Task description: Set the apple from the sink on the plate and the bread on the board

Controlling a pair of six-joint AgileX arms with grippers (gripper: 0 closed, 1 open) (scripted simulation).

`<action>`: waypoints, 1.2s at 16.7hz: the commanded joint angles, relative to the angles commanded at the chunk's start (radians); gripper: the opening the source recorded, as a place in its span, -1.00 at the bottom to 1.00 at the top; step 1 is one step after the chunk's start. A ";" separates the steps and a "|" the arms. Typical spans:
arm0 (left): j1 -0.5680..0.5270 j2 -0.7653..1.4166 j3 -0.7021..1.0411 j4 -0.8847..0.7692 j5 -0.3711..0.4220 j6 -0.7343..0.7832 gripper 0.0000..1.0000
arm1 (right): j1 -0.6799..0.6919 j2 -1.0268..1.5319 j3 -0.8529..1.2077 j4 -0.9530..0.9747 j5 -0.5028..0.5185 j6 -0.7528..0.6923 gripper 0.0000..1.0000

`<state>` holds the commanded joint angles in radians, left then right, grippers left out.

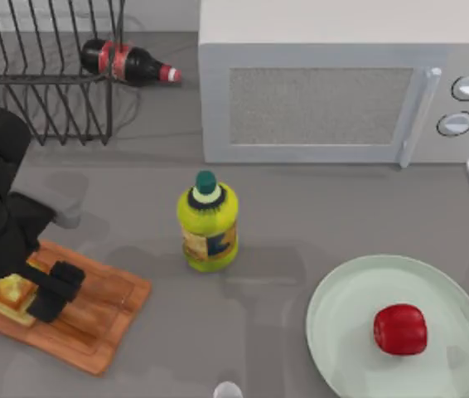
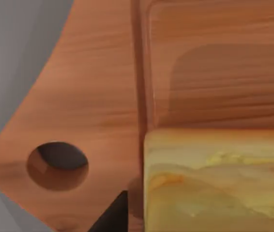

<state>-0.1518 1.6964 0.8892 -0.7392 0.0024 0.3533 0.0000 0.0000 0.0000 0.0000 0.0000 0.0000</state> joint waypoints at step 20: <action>-0.001 -0.033 0.066 -0.088 0.016 -0.008 -1.00 | 0.000 0.000 0.000 0.000 0.000 0.000 1.00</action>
<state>-0.1531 1.6631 0.9554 -0.8268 0.0183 0.3450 0.0000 0.0000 0.0000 0.0000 0.0000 0.0000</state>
